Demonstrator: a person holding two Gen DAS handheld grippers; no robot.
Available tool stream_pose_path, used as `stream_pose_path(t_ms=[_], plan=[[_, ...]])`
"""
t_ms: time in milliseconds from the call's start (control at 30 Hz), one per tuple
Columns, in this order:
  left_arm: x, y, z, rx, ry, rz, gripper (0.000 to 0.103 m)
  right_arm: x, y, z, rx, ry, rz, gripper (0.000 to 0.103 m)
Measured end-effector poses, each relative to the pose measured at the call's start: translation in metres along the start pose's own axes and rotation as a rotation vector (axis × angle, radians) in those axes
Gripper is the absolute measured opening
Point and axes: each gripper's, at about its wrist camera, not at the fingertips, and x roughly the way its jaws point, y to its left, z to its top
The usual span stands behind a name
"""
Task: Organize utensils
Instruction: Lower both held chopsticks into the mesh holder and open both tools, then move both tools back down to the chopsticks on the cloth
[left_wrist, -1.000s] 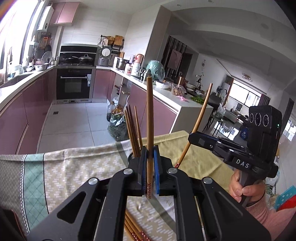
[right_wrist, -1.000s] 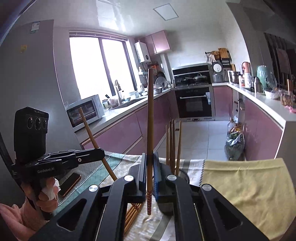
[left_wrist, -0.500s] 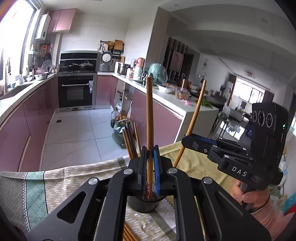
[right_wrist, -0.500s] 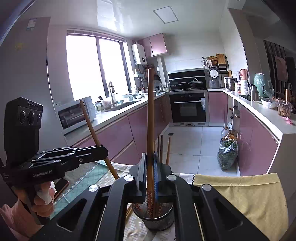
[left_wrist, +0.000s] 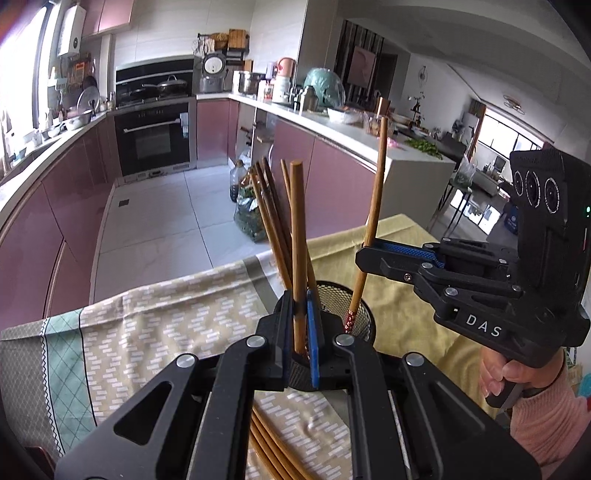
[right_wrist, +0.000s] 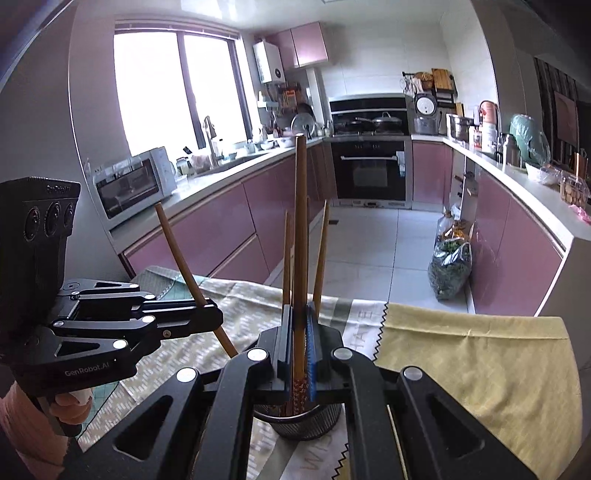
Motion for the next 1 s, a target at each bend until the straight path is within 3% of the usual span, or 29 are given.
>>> stream_pose_path(t_ms=[200, 767, 1000], plan=[[0.014, 0.006, 0.005, -0.006, 0.015, 0.002, 0.008, 0.012, -0.001, -0.002, 0.02, 0.047, -0.01, 0.006], [0.045, 0.025, 0.017, -0.079, 0.036, 0.011, 0.009, 0.029, -0.011, -0.004, 0.07, 0.062, -0.014, 0.007], [0.016, 0.027, 0.0, -0.079, -0.03, 0.048, 0.024, 0.019, -0.004, -0.011, 0.067, 0.045, 0.013, 0.019]])
